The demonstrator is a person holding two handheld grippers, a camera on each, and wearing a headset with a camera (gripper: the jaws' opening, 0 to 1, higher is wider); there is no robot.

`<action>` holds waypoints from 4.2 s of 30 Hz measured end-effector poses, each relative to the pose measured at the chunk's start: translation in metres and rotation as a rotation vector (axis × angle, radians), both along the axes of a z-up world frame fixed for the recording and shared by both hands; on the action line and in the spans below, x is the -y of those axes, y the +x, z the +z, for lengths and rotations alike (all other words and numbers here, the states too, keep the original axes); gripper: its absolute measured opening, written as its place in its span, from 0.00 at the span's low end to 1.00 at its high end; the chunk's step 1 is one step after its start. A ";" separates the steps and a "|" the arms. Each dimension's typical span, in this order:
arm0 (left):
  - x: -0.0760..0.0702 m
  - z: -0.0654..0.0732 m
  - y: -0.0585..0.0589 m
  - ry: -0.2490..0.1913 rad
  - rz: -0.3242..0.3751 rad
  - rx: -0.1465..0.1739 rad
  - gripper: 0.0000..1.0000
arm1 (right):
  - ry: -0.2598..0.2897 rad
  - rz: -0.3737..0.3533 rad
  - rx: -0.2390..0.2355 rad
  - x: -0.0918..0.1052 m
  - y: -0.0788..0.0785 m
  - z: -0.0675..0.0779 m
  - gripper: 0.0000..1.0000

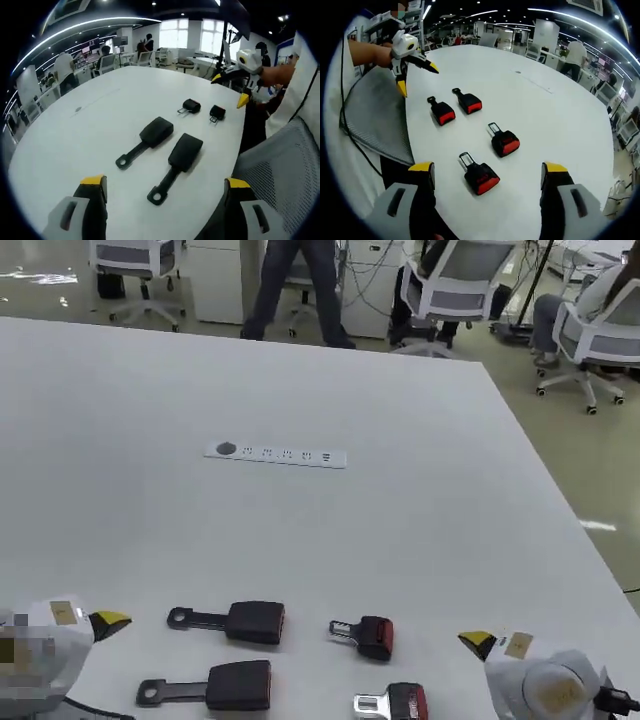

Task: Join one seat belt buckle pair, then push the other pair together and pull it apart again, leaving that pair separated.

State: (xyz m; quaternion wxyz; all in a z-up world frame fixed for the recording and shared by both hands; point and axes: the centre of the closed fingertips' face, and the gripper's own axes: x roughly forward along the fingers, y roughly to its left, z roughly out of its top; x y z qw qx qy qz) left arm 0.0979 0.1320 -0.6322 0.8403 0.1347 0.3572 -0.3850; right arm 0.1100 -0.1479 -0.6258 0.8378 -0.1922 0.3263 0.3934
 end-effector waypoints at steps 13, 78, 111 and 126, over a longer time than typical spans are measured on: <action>0.004 0.003 0.003 0.006 -0.013 0.004 0.99 | 0.001 -0.013 -0.009 0.006 0.001 -0.002 0.97; 0.001 0.000 -0.001 0.027 -0.044 0.025 0.91 | -0.063 0.052 0.007 0.004 0.002 -0.005 0.81; 0.054 -0.029 0.003 0.146 -0.364 -0.006 0.55 | -0.167 0.286 -0.023 -0.016 0.002 -0.029 0.53; 0.074 -0.040 0.009 0.143 -0.475 -0.049 0.46 | -0.226 0.402 -0.094 -0.011 0.005 -0.052 0.40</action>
